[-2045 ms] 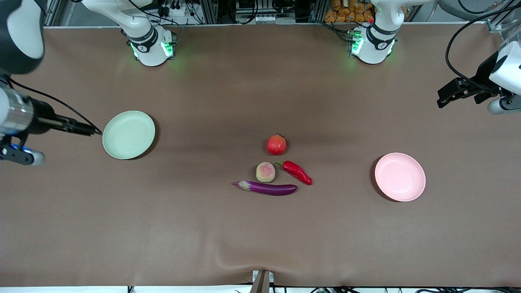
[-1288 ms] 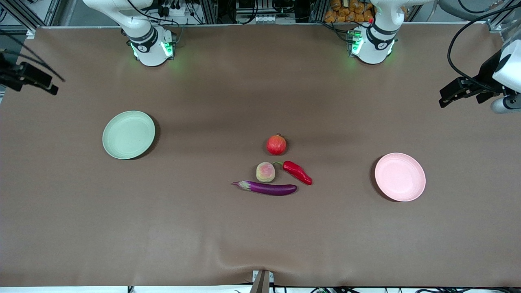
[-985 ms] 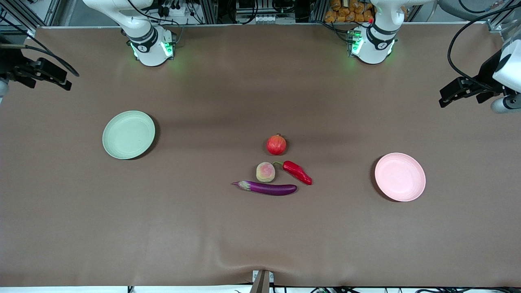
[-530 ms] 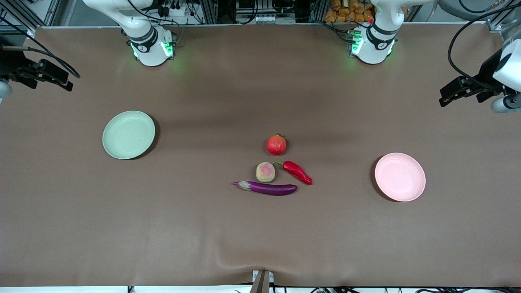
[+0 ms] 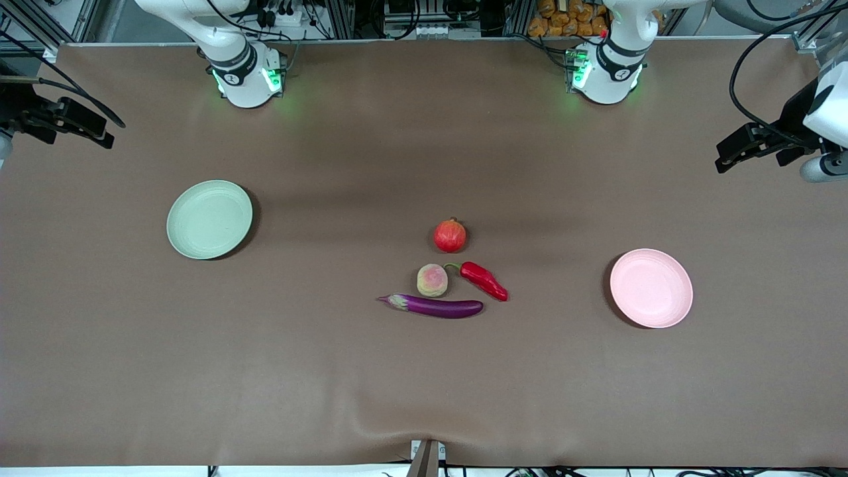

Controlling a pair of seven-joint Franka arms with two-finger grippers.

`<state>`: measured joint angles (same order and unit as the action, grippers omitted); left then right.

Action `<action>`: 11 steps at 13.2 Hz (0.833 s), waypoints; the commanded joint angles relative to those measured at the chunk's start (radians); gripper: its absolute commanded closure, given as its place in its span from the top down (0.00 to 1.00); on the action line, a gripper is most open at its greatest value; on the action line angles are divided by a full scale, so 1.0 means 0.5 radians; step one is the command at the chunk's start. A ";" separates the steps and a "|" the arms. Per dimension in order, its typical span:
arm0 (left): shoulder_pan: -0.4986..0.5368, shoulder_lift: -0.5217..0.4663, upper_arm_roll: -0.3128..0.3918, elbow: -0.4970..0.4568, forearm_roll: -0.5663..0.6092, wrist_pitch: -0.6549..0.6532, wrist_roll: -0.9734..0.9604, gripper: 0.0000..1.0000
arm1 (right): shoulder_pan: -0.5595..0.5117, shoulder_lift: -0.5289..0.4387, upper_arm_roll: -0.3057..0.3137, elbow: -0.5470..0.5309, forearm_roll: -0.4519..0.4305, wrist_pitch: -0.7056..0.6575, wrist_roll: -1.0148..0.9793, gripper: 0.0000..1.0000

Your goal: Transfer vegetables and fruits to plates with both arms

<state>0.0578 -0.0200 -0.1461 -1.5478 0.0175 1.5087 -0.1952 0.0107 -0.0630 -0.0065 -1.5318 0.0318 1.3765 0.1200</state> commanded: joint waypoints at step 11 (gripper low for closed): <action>-0.072 0.270 -0.262 -0.303 -0.044 0.427 -0.575 1.00 | -0.110 -0.037 0.034 -0.050 0.001 -0.044 -0.040 1.00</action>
<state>0.0346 0.0989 -0.2385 -1.6303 0.0055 1.6232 -0.3788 -0.0201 -0.0629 -0.0068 -1.5394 0.0319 1.3566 0.1144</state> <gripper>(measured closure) 0.000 0.000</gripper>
